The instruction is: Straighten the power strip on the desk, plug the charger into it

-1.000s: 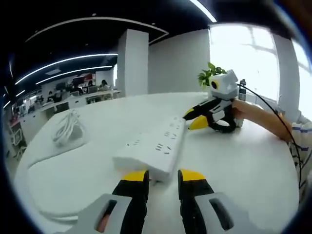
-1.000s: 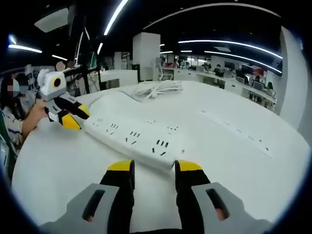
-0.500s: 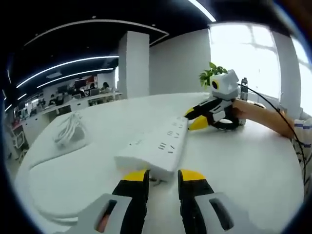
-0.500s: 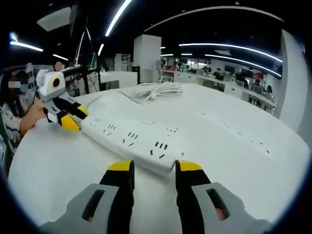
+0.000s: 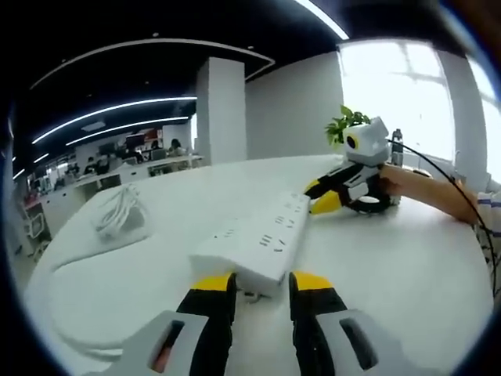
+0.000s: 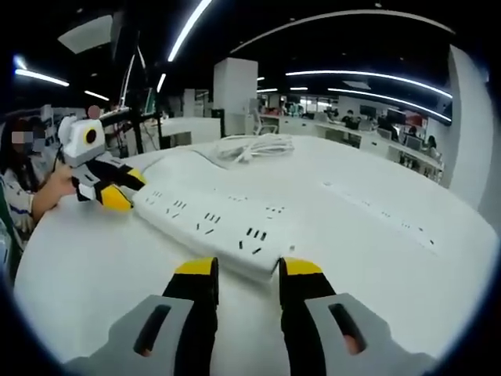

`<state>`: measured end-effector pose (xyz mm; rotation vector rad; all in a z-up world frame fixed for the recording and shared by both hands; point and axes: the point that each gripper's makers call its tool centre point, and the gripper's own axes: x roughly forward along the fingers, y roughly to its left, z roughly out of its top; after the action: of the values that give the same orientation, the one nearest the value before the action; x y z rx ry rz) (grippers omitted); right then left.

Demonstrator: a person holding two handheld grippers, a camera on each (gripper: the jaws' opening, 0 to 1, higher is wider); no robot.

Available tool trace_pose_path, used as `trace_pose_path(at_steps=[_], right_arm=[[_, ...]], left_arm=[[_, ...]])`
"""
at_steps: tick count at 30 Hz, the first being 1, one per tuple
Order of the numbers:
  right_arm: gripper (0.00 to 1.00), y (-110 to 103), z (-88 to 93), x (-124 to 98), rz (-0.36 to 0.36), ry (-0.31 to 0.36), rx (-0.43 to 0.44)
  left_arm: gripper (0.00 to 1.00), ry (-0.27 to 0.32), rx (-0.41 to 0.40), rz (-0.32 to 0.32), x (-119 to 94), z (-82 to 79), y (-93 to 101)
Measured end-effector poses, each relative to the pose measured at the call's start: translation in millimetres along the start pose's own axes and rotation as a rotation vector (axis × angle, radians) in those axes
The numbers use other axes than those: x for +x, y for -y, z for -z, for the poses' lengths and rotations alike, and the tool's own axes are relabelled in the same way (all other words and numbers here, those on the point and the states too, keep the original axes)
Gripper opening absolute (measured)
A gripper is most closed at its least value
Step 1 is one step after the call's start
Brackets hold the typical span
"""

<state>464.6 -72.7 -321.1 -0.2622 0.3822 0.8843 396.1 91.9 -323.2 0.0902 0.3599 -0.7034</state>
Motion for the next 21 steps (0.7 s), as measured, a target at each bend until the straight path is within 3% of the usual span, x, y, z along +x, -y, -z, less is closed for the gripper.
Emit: trace_pose_path(at_steps=[21], right_arm=[[0.29, 0.0, 0.6, -0.2, 0.031, -0.008, -0.005]], left_arm=[[0.26, 0.021, -0.043, 0.003, 0.7, -0.7, -1.1]])
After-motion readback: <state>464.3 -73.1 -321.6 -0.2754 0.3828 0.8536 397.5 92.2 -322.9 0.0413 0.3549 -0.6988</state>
